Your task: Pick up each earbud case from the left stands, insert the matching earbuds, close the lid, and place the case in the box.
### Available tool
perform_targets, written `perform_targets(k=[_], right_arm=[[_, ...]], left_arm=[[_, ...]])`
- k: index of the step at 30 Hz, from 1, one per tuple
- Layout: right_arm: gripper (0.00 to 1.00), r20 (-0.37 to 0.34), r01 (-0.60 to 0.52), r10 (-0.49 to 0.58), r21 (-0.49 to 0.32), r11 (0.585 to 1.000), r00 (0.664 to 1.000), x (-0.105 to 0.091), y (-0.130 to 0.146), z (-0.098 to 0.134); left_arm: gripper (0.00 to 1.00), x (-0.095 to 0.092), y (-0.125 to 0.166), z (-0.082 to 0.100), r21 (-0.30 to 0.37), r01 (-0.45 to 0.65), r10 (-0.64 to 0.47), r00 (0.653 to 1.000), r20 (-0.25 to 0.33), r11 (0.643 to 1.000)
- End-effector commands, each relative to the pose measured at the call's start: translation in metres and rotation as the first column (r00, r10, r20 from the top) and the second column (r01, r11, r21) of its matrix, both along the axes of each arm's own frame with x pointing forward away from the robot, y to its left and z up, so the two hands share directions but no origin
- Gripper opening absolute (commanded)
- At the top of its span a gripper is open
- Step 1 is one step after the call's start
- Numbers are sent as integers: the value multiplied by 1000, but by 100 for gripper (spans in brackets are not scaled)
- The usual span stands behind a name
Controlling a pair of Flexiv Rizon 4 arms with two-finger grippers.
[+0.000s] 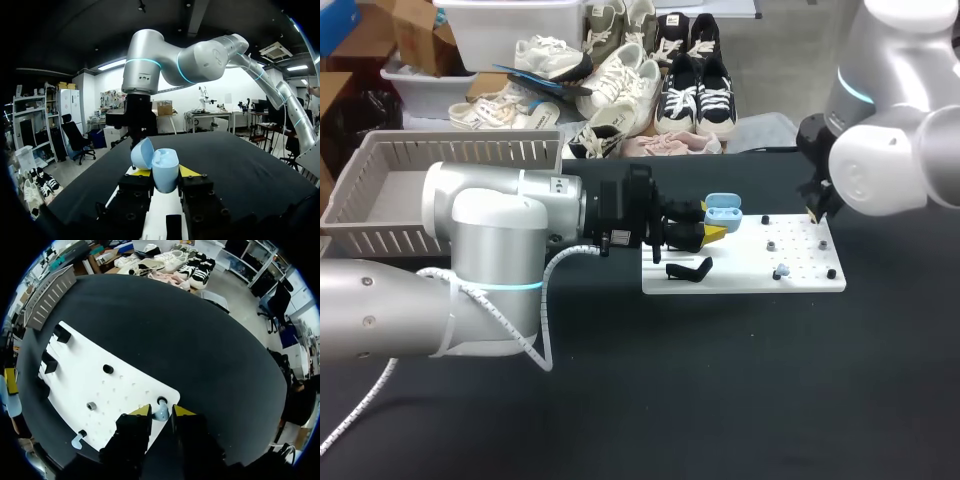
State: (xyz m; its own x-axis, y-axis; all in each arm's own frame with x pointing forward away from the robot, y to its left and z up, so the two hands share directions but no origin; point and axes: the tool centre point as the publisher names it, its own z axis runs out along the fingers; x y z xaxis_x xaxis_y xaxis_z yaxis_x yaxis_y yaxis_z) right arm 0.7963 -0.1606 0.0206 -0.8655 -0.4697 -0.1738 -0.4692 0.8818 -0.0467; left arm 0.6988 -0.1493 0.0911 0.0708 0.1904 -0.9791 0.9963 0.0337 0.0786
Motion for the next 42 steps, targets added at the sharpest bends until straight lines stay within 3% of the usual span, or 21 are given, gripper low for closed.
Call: perform_targets(k=[1,5,13,21,25,31,42], right_arm=[[25,-4,3,-3,-2,1000,1000,0,1,1],[34,-4,6,-6,-1,1000,1000,-3,0,1],[31,-5,12,-12,-1,1000,1000,-5,1,1],[22,-9,16,-16,0,1000,1000,-4,0,0],[0,-11,15,-15,-2,1000,1000,-4,0,0],[0,-6,20,-20,6,1000,1000,-8,0,7],[0,32,22,-22,-2,1000,999,-29,7,46]], left_arm=[[0,0,0,-1,-3,-1,1,1000,1,1000],[0,0,0,-1,-3,-1,1,1000,1,1000],[0,0,0,-1,-3,-1,1,1000,1,1000],[0,0,0,-1,-3,-1,1,1000,1,1000],[0,0,0,-1,-3,-1,1,1000,1,1000],[0,0,0,-1,-3,-1,1,1000,1,1000],[0,0,0,-1,-3,-1,1,1000,1,1000]])
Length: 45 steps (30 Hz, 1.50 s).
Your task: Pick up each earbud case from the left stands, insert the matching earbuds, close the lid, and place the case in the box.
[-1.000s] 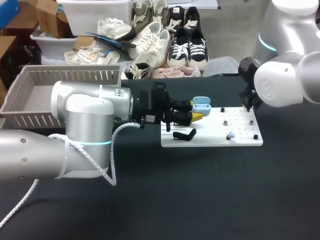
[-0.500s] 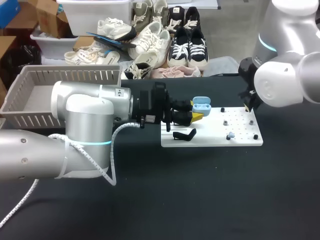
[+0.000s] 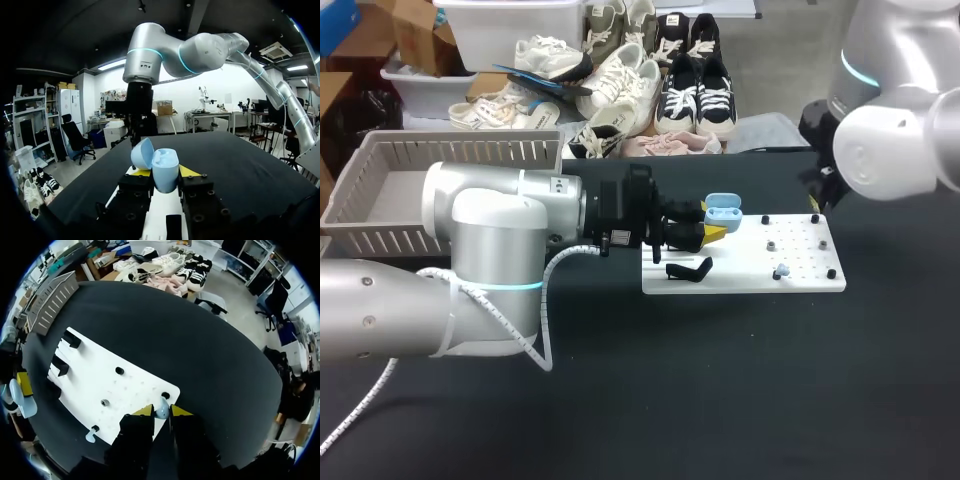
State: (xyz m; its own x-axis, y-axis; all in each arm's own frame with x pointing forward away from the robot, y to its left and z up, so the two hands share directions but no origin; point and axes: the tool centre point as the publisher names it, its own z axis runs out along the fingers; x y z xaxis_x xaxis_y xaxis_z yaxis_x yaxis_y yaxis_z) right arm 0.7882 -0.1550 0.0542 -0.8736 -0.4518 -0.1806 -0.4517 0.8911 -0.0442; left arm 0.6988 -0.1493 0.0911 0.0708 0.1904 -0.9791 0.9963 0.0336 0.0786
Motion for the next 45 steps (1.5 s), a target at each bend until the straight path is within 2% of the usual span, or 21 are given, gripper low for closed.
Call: perform_targets(k=[1,4,35,41,43,45], right_arm=[[0,28,-5,5,-5,1000,1000,-24,3,15],[0,27,-29,29,1,1000,999,-28,5,22],[0,27,-29,29,1,1000,999,-28,5,22],[0,-38,160,-159,13,987,987,-27,1,24],[0,-64,238,-237,24,971,970,-29,0,26],[0,-90,331,-330,-4,944,940,-30,-1,27]], left_arm=[[0,0,0,-1,-3,-1,1,1000,1,1000],[0,0,0,-1,-3,-1,1,1000,1,1000],[0,0,0,-1,-3,-1,1,1000,1,1000],[0,0,0,-1,-3,-1,1,1000,1,1000],[0,0,0,-1,-3,-1,1,1000,1,1000],[0,0,0,-1,-3,-1,1,1000,1,1000]])
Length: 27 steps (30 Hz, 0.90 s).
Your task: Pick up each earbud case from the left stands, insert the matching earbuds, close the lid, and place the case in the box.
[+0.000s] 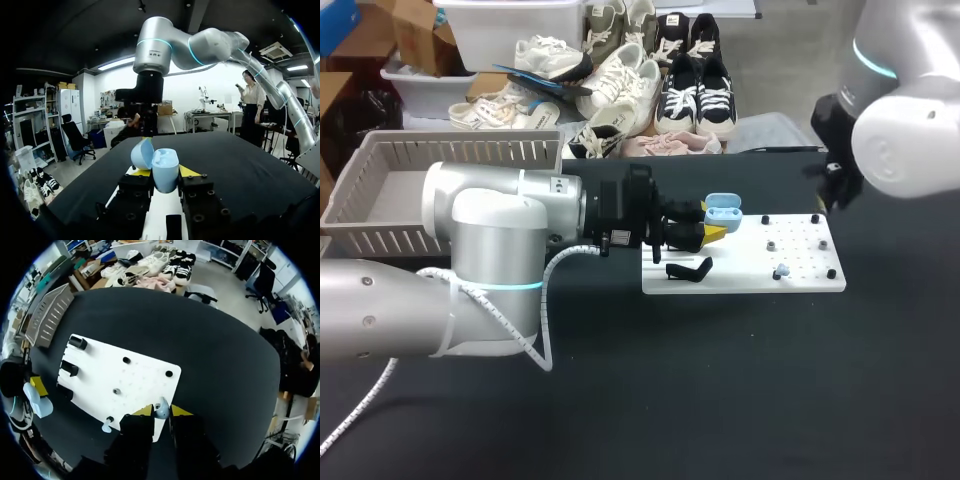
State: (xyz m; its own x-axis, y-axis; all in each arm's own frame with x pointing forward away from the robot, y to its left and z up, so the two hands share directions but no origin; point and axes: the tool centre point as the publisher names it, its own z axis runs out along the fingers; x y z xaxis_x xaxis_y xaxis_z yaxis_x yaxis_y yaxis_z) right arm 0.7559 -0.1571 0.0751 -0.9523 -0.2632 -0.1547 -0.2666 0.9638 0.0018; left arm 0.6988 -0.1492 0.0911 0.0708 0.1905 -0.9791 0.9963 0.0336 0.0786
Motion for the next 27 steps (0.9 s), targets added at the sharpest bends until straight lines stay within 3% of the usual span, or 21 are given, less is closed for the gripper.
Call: perform_targets(k=[1,7,10,27], right_arm=[[0,-64,177,-178,-28,984,982,1,2,7],[0,-131,421,-422,-39,906,897,-11,2,15],[0,-143,494,-493,-32,869,858,-20,4,21],[0,-159,730,-727,-52,682,668,-58,43,63]], left_arm=[[0,0,0,-1,-3,-1,1,1000,1,1000],[0,0,0,-1,-3,-1,1,1000,1,1000],[0,0,0,-1,-3,-1,1,1000,1,1000],[0,0,0,-1,-3,-1,1,1000,1,1000]])
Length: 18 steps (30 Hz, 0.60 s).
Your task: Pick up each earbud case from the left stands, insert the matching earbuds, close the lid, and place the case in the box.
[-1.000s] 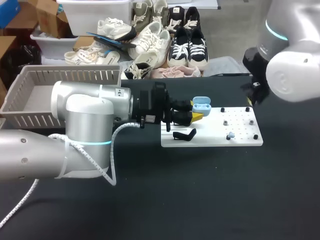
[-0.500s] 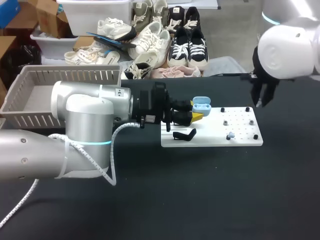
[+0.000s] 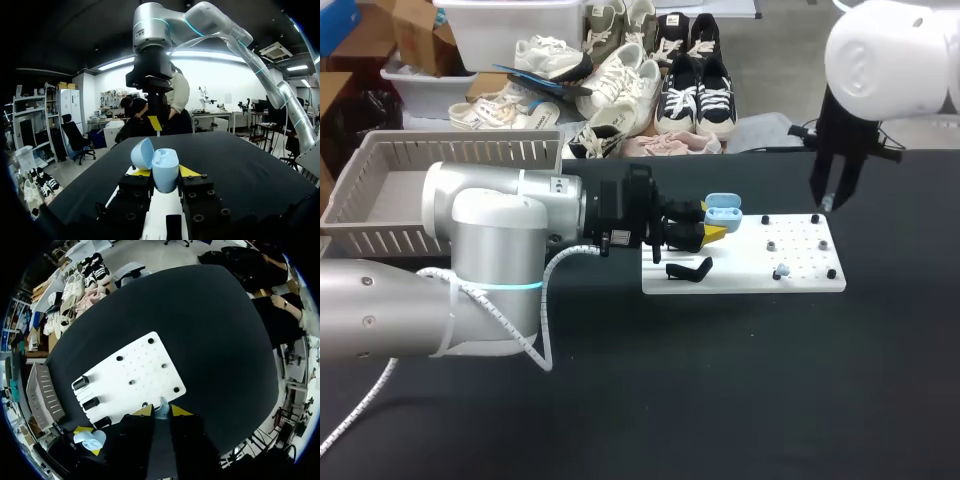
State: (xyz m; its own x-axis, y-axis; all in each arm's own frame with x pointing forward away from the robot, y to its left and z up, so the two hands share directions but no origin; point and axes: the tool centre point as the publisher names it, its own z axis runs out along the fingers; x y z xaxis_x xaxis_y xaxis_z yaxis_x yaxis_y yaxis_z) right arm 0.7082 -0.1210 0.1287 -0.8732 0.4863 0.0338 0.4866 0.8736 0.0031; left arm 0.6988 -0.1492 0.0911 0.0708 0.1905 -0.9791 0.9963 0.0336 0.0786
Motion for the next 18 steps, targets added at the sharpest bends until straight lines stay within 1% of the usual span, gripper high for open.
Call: perform_targets(k=[1,4,10,13,18], right_arm=[[0,16,57,-57,-20,998,998,-12,10,12],[0,21,85,-84,-25,996,996,-18,19,18],[0,34,102,-100,-38,994,994,-28,38,30],[0,41,116,-113,-66,991,993,-32,47,32],[0,45,125,-123,-57,990,991,-35,58,33]], left_arm=[[0,0,0,-1,-3,-1,1,1000,1,1000],[0,0,0,-1,-3,-1,1,1000,1,1000],[0,0,0,-1,-3,-1,1,1000,1,1000],[0,0,0,-1,-3,-1,1,1000,1,1000],[0,0,0,-1,-3,-1,1,1000,1,1000]])
